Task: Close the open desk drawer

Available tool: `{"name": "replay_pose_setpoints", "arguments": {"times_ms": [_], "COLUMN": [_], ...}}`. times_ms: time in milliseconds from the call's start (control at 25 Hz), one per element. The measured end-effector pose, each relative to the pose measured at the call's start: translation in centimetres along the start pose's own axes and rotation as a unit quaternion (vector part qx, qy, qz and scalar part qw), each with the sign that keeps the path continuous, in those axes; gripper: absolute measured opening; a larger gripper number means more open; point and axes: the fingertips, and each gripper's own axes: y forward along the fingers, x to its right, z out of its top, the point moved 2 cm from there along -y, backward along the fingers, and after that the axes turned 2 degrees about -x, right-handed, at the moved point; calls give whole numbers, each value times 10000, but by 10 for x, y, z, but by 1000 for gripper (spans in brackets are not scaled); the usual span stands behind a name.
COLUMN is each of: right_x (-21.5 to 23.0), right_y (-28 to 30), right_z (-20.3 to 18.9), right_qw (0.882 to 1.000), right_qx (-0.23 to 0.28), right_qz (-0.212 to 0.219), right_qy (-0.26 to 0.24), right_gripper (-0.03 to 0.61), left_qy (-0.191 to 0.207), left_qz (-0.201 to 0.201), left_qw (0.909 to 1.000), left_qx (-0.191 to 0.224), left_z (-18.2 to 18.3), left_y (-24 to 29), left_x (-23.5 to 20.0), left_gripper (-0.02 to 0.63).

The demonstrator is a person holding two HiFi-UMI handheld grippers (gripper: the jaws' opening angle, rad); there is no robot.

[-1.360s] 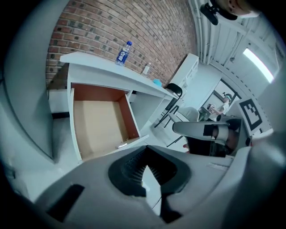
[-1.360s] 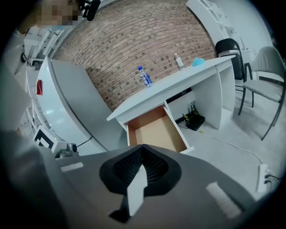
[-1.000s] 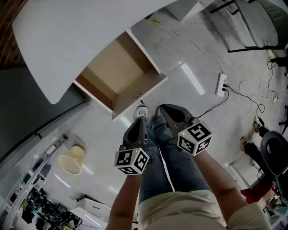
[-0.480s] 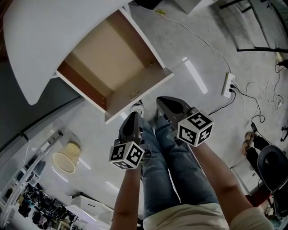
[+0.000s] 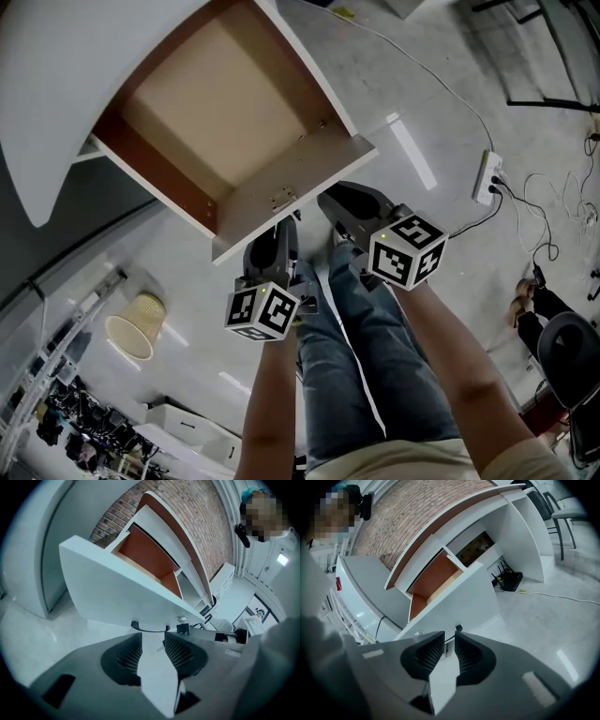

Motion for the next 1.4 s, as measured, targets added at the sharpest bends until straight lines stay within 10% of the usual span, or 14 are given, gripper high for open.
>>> {"name": "replay_pose_setpoints", "arguments": {"times_ms": [440,1400], "right_x": [13,17], "right_y": [30,42], "right_z": [3,5], "right_qw": [9996,9953], "right_qx": [2,-247], "right_qz": [291,846], "right_qy": [6,-394], "right_gripper": [132,106], "left_qy": [48,4], "left_qz": [90,-199], "left_qw": [9991,9993], "left_qx": [408,309], "left_z": [10,16], "left_y": [13,27], "left_x": [-14,-8], "left_gripper": [254,264]}}
